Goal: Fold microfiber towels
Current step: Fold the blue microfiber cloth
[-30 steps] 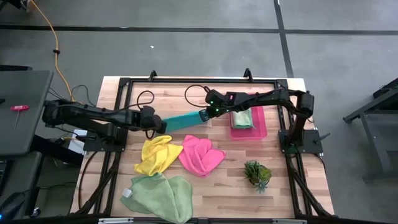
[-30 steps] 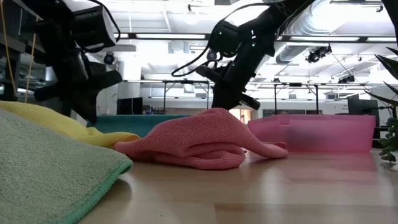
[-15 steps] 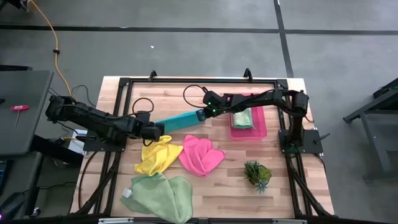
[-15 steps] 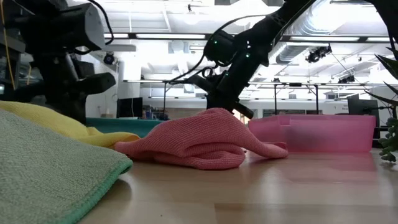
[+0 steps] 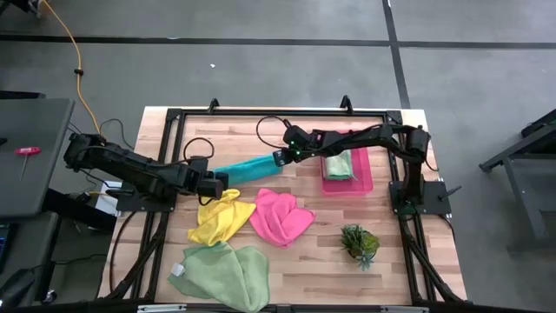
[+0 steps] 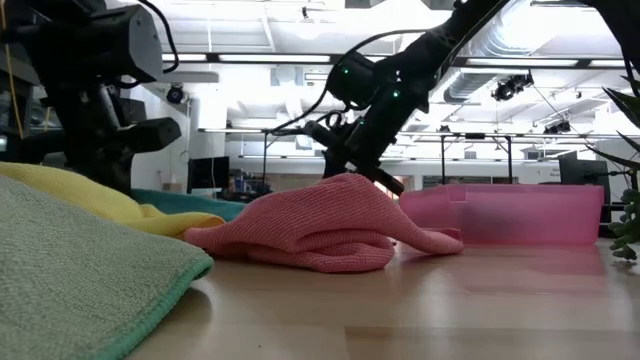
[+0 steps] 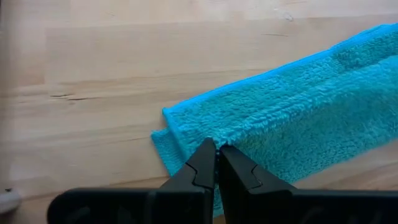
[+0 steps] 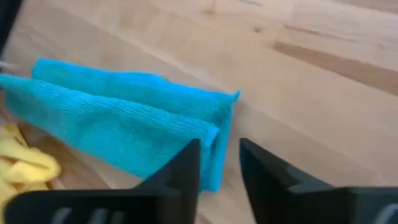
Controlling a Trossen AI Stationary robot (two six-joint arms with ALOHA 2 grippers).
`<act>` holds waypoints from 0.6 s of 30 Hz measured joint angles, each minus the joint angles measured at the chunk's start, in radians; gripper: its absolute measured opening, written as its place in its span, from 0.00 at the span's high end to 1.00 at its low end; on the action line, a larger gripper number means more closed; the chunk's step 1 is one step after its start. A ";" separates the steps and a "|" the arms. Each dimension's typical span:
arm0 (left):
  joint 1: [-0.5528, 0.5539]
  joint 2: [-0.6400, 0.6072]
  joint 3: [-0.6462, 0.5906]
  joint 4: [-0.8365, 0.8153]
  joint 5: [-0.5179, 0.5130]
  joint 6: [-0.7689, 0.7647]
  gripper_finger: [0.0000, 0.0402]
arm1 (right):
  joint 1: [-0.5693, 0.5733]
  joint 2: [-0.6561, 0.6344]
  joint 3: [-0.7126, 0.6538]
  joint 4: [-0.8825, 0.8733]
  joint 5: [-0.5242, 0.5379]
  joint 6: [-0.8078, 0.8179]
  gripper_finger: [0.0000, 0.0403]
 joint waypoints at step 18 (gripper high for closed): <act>0.116 0.000 0.000 -0.111 -0.066 0.038 0.78 | -0.030 -0.023 0.000 0.038 -0.034 -0.028 0.46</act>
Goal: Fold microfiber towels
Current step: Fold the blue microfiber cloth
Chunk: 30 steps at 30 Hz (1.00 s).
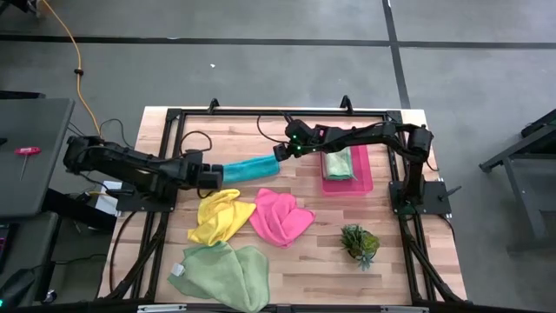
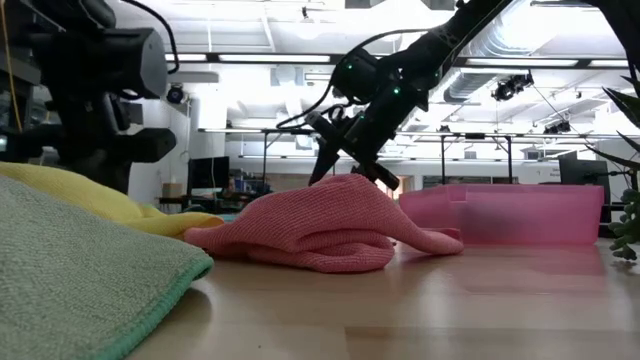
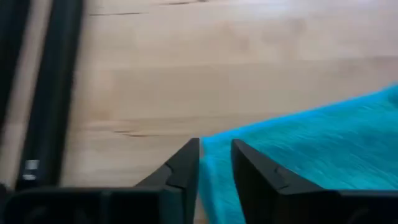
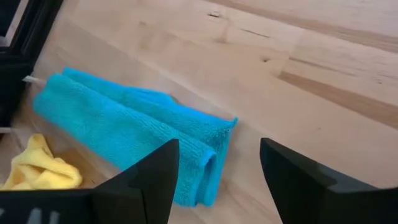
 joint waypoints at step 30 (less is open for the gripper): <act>0.090 -0.003 -0.012 0.259 0.114 0.363 0.98 | 0.024 0.058 0.001 0.112 -0.145 -0.492 0.97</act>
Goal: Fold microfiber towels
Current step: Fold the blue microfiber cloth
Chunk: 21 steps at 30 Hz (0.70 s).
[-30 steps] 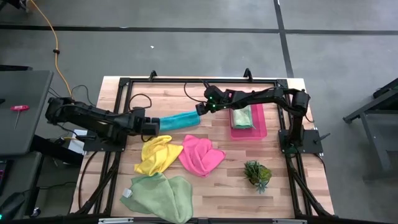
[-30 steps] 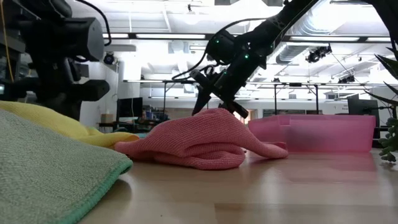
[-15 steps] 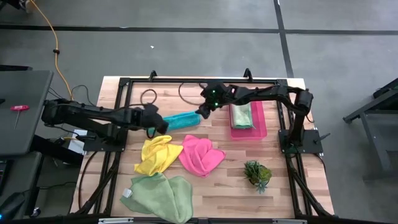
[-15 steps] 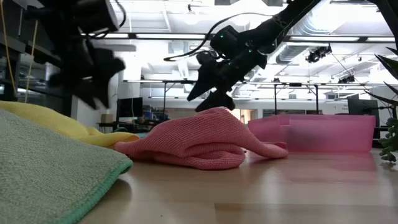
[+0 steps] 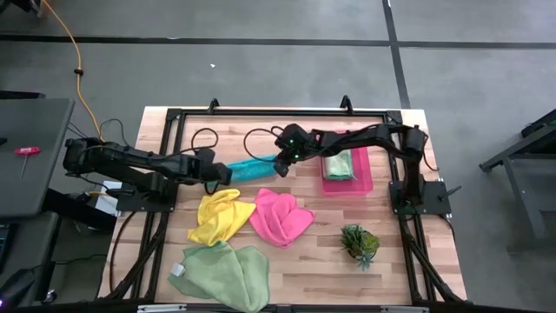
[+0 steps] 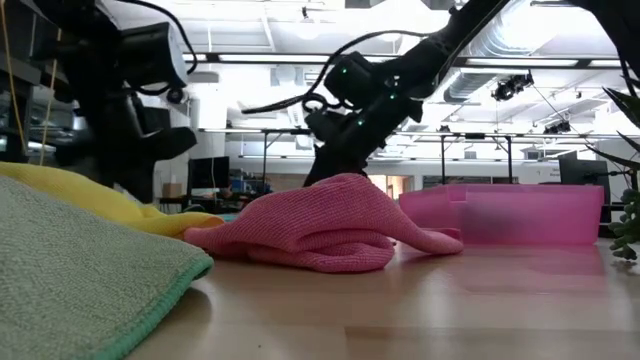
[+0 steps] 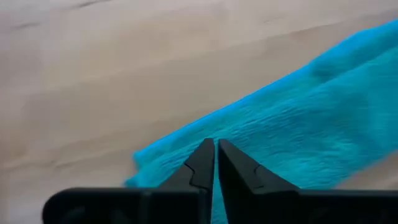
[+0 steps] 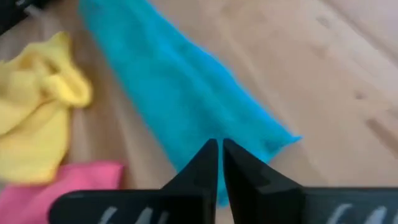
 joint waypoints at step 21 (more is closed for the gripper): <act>0.144 0.181 0.000 0.147 0.066 0.270 1.00 | 0.020 0.054 0.001 -0.186 0.010 0.006 1.00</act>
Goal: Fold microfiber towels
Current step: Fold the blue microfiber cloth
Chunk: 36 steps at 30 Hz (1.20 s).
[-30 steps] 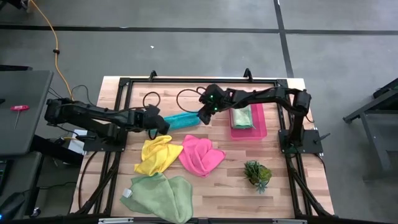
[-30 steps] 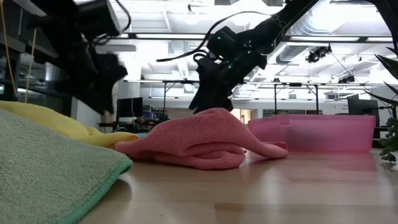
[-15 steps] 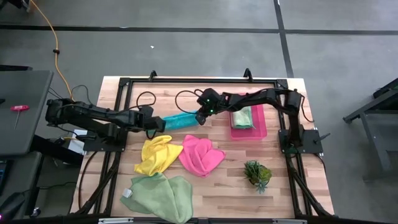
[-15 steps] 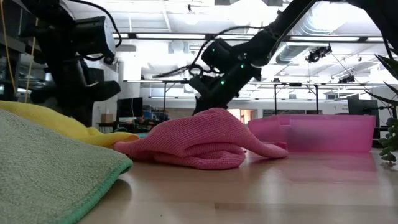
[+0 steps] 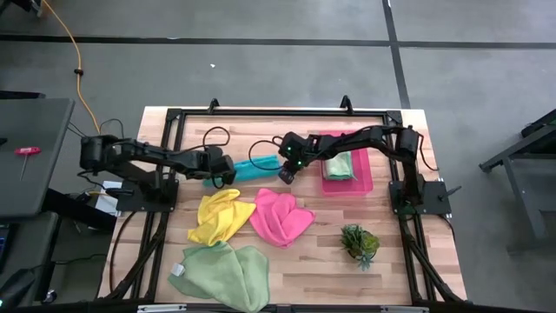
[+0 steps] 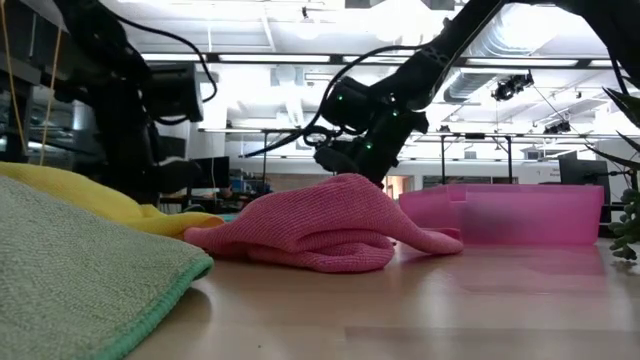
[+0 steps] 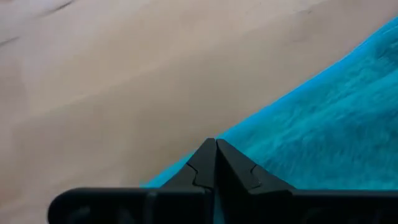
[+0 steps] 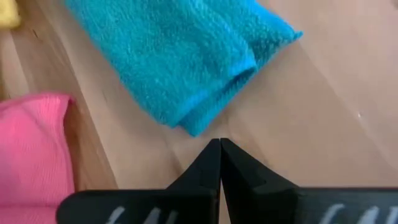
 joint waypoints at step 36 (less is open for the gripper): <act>-0.168 -0.248 -0.064 -0.082 0.179 -0.192 1.00 | -0.002 0.040 -0.001 0.220 -0.058 0.045 1.00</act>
